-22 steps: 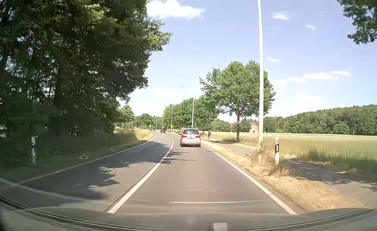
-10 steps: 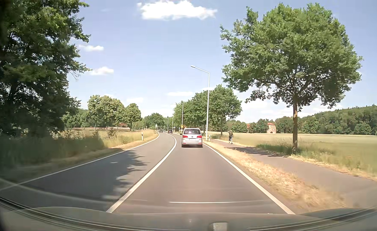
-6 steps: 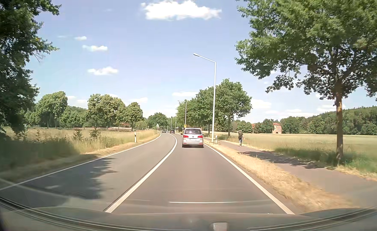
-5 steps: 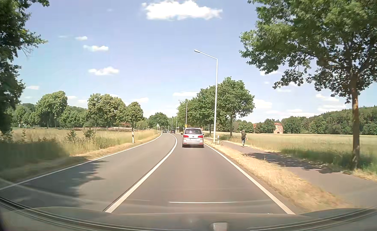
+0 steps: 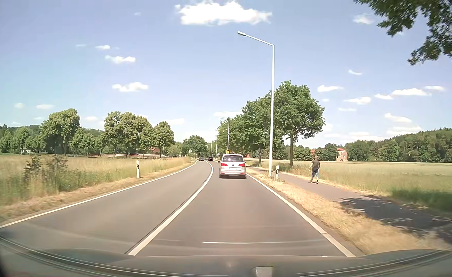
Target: Follow the waypoints while adhering to traffic rules and regulations
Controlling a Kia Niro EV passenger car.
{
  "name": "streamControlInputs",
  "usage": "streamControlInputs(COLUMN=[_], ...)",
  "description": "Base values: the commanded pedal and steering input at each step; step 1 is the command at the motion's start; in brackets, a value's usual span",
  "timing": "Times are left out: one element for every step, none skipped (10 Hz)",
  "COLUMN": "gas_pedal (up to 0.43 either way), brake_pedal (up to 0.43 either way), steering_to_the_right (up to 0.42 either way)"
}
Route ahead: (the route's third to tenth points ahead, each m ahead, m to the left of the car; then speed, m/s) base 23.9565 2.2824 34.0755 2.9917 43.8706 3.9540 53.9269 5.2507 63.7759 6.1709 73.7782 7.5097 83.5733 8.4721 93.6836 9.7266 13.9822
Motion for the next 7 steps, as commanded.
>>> streamControlInputs(gas_pedal=[0.079, 0.079, 0.067, 0.067, 0.047, 0.028, 0.02], brake_pedal=[0.03, 0.03, 0.03, 0.03, 0.03, 0.03, 0.03], steering_to_the_right=[-0.013, -0.013, -0.013, -0.013, -0.014, -0.014, -0.013])
